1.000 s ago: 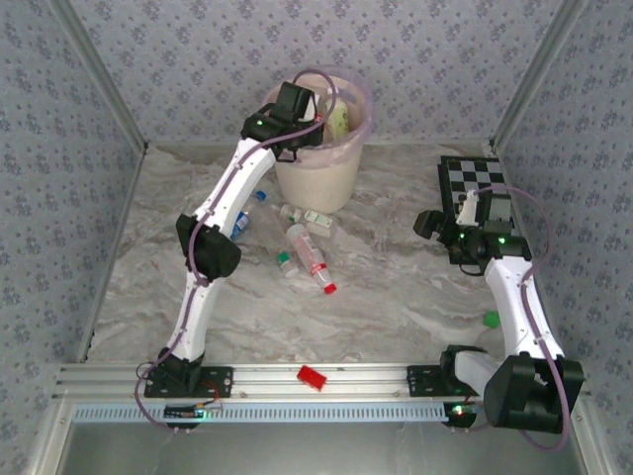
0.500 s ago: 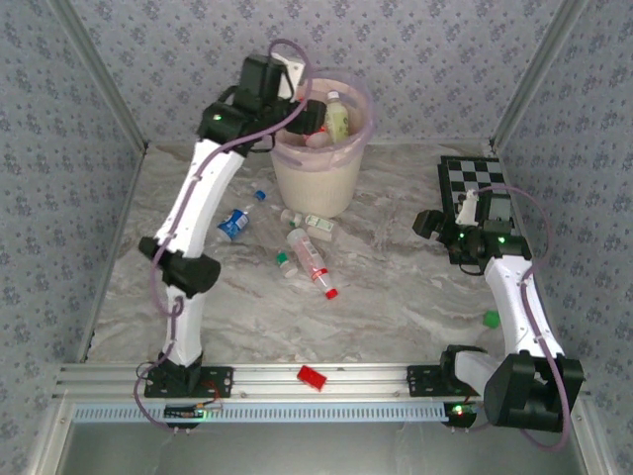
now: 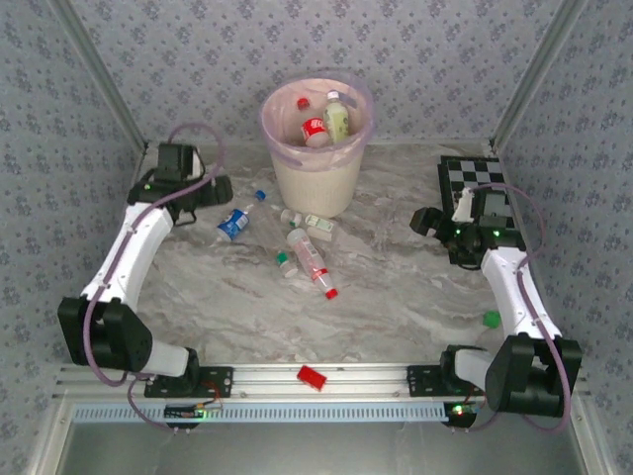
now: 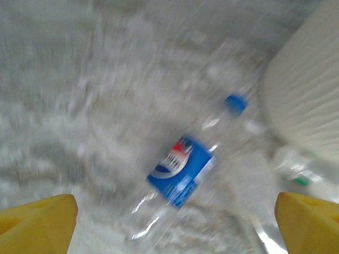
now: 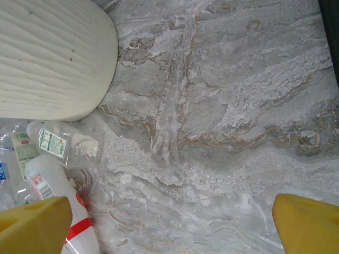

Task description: Put the plastic bottles in the bin

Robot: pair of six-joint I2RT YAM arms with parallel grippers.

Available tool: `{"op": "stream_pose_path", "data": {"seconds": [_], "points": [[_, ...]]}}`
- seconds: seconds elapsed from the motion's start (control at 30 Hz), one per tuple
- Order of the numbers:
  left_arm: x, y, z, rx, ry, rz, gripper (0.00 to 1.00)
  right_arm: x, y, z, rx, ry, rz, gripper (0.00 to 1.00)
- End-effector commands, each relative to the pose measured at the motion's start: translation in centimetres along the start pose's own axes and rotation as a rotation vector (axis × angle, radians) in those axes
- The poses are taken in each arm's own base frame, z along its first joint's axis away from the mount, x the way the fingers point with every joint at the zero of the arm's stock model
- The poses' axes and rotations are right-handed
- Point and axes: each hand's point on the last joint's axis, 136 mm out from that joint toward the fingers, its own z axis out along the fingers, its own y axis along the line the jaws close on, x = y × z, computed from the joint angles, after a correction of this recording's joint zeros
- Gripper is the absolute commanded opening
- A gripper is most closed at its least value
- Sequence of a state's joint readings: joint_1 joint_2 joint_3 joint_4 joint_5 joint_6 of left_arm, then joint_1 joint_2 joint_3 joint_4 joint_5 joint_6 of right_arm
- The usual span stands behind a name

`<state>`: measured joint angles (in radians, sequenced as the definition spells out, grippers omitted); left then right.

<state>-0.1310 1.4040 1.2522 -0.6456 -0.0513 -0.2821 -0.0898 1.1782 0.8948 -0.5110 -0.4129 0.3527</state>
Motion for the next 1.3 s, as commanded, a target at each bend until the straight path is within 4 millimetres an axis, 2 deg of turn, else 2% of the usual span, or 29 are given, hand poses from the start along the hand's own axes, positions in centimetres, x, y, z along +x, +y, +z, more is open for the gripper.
{"op": "stream_pose_path", "data": {"seconds": [0.0, 0.1, 0.2, 0.43, 0.57, 0.73, 0.8, 0.87, 1.0, 1.07, 1.13, 1.2, 1.27], "points": [[0.6, -0.6, 2.1, 0.075, -0.032, -0.07, 0.99, -0.9, 1.4, 0.1, -0.041, -0.005, -0.01, 0.99], [3.2, -0.2, 5.0, 0.058, 0.065, -0.066, 0.99, -0.7, 1.7, 0.2, -0.037, 0.005, -0.017, 0.99], [5.0, -0.1, 6.9, 0.052, 0.129, -0.063, 0.99, -0.6, 1.7, 0.0, -0.024, 0.002, -0.022, 0.99], [8.0, 1.4, 10.7, -0.029, 0.235, -0.024, 0.98, -0.5, 1.7, 0.1, -0.017, 0.007, -0.015, 0.99], [8.7, 1.5, 11.8, -0.029, 0.253, -0.027, 0.86, -0.6, 2.2, 0.2, -0.015, 0.007, -0.026, 0.99], [9.3, 1.7, 12.2, -0.029, 0.26, -0.037, 0.72, -0.4, 2.4, 0.4, -0.012, 0.013, -0.031, 0.99], [9.5, 2.1, 12.1, -0.039, 0.258, -0.055, 0.59, -0.4, 2.6, 0.4, -0.013, 0.014, -0.035, 0.99], [9.4, 2.3, 11.9, -0.042, 0.251, -0.067, 0.53, -0.6, 2.8, 0.4, -0.015, 0.014, -0.04, 0.99], [8.4, 2.4, 10.7, -0.046, 0.225, -0.068, 0.5, -1.3, 3.6, 0.1, -0.028, 0.002, -0.054, 0.99], [7.6, 2.3, 9.6, -0.044, 0.196, -0.068, 0.46, -1.7, 4.2, -0.2, -0.043, -0.007, -0.061, 0.99], [6.6, 2.1, 8.1, -0.038, 0.165, -0.07, 0.45, -2.1, 5.2, -0.6, -0.074, -0.014, -0.068, 0.99], [5.2, 1.4, 5.9, -0.007, 0.117, -0.07, 0.45, -2.7, 7.0, -1.4, -0.141, -0.027, -0.085, 0.99], [3.2, -0.3, 2.7, 0.054, 0.018, -0.038, 0.45, -3.5, 9.7, -2.8, -0.249, -0.05, -0.116, 0.98]]}}
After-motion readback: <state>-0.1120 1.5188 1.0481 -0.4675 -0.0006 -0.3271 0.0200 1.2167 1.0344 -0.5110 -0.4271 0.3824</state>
